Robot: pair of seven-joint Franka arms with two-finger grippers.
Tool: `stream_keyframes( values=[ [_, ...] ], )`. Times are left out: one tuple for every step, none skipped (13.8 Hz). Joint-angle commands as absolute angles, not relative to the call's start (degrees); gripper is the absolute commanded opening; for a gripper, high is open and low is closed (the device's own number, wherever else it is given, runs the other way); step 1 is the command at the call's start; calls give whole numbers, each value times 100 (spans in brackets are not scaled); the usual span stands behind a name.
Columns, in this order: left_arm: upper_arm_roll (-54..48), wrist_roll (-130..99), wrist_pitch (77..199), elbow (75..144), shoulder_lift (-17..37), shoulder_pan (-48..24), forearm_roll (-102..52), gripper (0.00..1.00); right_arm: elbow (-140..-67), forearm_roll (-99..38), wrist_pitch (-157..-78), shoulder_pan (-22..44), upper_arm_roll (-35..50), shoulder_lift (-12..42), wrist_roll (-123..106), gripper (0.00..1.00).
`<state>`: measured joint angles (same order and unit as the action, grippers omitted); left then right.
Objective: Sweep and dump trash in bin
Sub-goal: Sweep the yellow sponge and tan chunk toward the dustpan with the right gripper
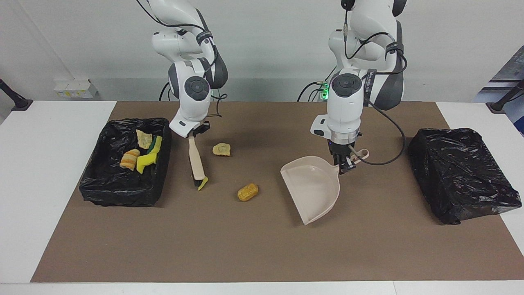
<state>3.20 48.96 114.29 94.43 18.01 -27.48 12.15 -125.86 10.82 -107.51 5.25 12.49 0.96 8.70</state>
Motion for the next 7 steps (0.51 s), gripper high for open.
stream_keyframes(
  values=[
    [316, 5115, 11338, 9123, 2039, -2769, 1362, 0, -12648, 337, -10994, 501, 1283, 70, 992, 0],
    [308, 5141, 11338, 9132, 2039, -2769, 1354, 0, -12578, 73, -11091, 518, 1292, 140, 1080, 0],
    [308, 5176, 11338, 9158, 2039, -2769, 1354, 0, -12412, -191, -11074, 571, 1292, 228, 1159, 0],
    [299, 5325, 11373, 9228, 2056, -2786, 1354, 0, -12149, -376, -10952, 711, 1292, 350, 1169, 0],
    [290, 5622, 11460, 9281, 2057, -2795, 1354, 0, -11903, -421, -10812, 764, 1283, 430, 1265, 0],
    [290, 5886, 11452, 9273, 2057, -2804, 1345, 0, -11639, -465, -10697, 773, 1292, 492, 1405, 0],
    [281, 5958, 11461, 9299, 2057, -2812, 1319, 0, -11437, -492, -10592, 791, 1292, 518, 1458, 0]
  ],
)
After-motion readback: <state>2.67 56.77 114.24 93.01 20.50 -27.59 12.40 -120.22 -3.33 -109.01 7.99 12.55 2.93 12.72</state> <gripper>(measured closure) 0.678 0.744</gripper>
